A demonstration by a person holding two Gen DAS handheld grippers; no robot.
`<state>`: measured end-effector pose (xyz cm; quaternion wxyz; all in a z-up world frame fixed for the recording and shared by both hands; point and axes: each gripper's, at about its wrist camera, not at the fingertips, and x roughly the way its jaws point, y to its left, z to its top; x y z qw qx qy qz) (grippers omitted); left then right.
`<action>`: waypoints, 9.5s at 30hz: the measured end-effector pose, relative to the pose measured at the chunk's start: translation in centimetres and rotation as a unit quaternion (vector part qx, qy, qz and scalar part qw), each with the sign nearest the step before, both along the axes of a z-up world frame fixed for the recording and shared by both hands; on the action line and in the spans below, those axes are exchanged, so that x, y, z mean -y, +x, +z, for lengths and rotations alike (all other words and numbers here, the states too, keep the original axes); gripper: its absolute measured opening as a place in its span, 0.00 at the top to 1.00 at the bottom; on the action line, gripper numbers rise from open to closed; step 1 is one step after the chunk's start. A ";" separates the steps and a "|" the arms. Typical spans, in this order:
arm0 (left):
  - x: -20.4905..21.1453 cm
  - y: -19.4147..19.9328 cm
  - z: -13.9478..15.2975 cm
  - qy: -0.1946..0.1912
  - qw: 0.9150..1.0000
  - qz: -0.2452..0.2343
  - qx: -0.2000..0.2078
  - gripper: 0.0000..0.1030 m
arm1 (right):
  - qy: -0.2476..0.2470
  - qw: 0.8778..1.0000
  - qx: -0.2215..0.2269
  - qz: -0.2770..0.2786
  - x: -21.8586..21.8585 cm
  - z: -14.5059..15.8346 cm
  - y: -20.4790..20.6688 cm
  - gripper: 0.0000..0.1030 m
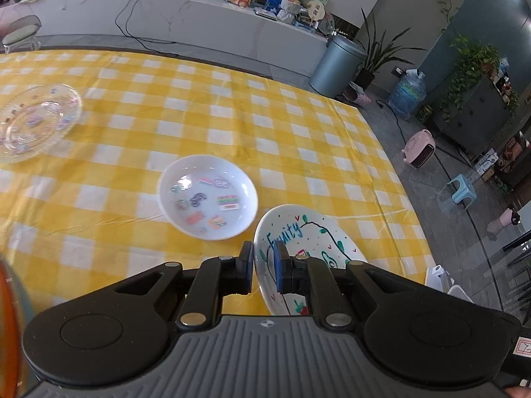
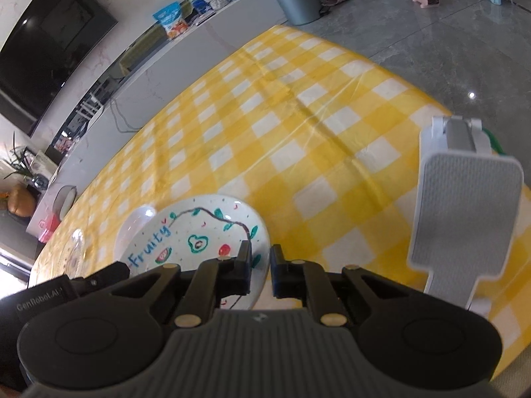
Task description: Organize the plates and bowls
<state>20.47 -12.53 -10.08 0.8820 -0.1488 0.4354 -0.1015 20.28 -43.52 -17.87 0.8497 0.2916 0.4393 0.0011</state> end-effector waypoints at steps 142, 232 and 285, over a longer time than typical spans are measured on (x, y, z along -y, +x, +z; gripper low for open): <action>-29.7 8.2 -0.7 0.024 0.994 0.110 -0.004 0.51 | -0.021 0.968 -0.008 0.252 -30.5 1.4 17.4 0.66; -3.9 -6.0 -0.7 0.022 0.999 -0.012 -0.033 0.84 | 0.032 0.997 -0.046 0.058 -3.6 0.3 -3.9 0.93; -2.3 -7.0 -1.4 0.112 0.993 -0.027 -0.020 0.80 | -0.078 0.988 -0.073 0.112 -6.9 0.3 -2.8 0.85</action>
